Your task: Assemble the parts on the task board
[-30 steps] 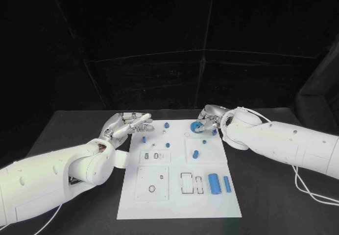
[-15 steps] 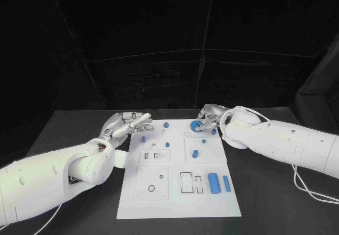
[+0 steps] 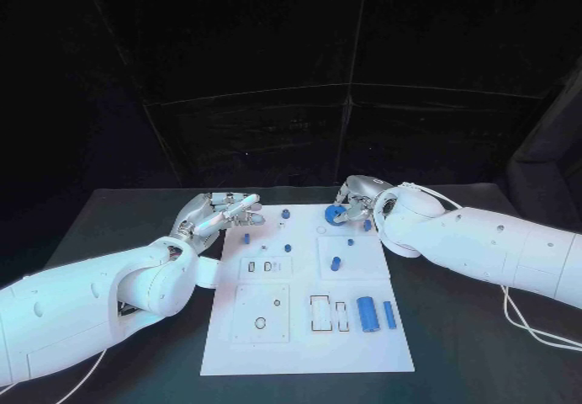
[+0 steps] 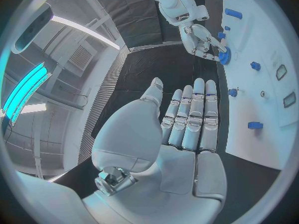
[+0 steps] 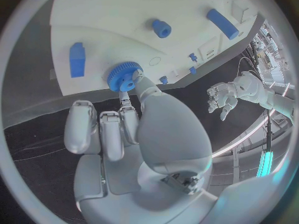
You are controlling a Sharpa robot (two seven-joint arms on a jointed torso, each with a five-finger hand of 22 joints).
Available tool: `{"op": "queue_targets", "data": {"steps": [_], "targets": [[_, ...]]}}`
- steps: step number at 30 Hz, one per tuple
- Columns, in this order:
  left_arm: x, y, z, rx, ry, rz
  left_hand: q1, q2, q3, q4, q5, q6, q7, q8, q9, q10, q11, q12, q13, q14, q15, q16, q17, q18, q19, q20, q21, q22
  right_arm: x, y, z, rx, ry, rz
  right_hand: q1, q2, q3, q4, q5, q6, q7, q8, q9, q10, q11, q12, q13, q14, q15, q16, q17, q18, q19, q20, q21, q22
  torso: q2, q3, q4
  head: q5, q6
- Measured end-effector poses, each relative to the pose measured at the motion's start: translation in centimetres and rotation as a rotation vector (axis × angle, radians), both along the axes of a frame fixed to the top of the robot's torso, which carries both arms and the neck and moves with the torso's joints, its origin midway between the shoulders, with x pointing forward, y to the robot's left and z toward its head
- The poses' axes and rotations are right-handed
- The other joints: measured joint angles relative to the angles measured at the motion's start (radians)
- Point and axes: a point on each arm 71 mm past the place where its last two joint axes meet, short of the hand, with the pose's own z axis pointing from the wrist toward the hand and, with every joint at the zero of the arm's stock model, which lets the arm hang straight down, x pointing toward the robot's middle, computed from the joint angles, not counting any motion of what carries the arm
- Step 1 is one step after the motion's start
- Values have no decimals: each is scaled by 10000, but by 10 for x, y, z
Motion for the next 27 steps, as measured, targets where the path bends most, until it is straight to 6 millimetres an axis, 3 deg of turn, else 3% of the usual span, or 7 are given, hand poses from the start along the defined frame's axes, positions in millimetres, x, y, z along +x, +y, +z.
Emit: {"op": "queue_targets", "data": {"steps": [5,7,18,27], "targets": [[1,2,0,25,6,50,0,0,0,0,0,0,0,0,0,0,0,0,0,0,0,0,0,0,0,0,0,-8,-9,17,7,184,-594,446,-53,52,43,-39,179,1,-1,0,-13,0,0,0,-1,0,0,0,0,-20,0,0,8,53,-1,-4,3,1,4],[1,3,0,31,8,61,0,0,0,0,0,0,0,0,0,0,0,0,0,0,0,0,0,0,0,0,0,-8,-12,25,9,262,-761,643,-57,56,80,-77,231,1,-1,0,-18,0,0,0,0,0,0,0,0,-161,-1,0,8,53,-1,-5,18,-3,4],[1,5,0,55,13,112,0,0,0,0,0,0,0,0,1,0,0,0,0,0,0,0,-1,0,0,0,0,-7,-21,72,16,509,-1286,1577,-191,-33,224,-24,293,5,-5,-130,-23,-2,1,-1,-2,0,2,-1,-2,-158,-1,0,8,65,-1,-15,25,82,-106],[1,5,0,58,8,119,0,0,0,0,0,0,0,0,1,0,0,1,0,0,0,0,7,0,0,0,0,-6,-21,100,8,411,-1094,1916,-312,-73,305,57,334,10,-9,-191,-23,-23,23,-37,-2,0,3,-2,-3,-158,-1,0,8,64,-1,-12,25,136,-166]]}}
